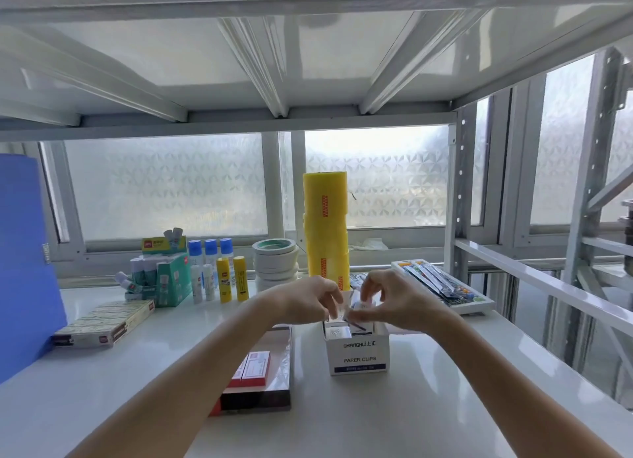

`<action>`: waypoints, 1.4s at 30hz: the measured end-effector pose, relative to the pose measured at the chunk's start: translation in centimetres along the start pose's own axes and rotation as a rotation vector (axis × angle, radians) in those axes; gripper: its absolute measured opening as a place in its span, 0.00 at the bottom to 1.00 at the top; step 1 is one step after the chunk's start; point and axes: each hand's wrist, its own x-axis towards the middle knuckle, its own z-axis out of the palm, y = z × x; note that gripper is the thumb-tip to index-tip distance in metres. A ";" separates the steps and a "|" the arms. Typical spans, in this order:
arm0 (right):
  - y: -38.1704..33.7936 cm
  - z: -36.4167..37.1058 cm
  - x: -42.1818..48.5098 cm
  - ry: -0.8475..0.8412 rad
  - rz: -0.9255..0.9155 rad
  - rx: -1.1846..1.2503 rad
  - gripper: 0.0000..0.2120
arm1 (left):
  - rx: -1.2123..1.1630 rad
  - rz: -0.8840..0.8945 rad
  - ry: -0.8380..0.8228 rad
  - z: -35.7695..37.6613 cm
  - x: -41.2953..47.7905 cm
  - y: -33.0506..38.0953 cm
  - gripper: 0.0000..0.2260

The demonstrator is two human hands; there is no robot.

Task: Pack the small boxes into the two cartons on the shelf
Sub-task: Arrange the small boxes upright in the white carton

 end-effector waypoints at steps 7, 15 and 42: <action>1.3 -0.4 0.3 0.069 -0.105 -0.013 0.24 | 0.187 -0.068 -0.079 1.2 1.5 0.8 0.14; 1.5 -0.3 0.2 0.026 -0.068 0.024 0.28 | 0.194 -0.062 -0.070 1.5 2.4 1.1 0.15; 1.6 -0.8 0.2 0.390 -0.002 0.039 0.22 | 0.200 0.006 0.003 -0.2 3.6 2.1 0.21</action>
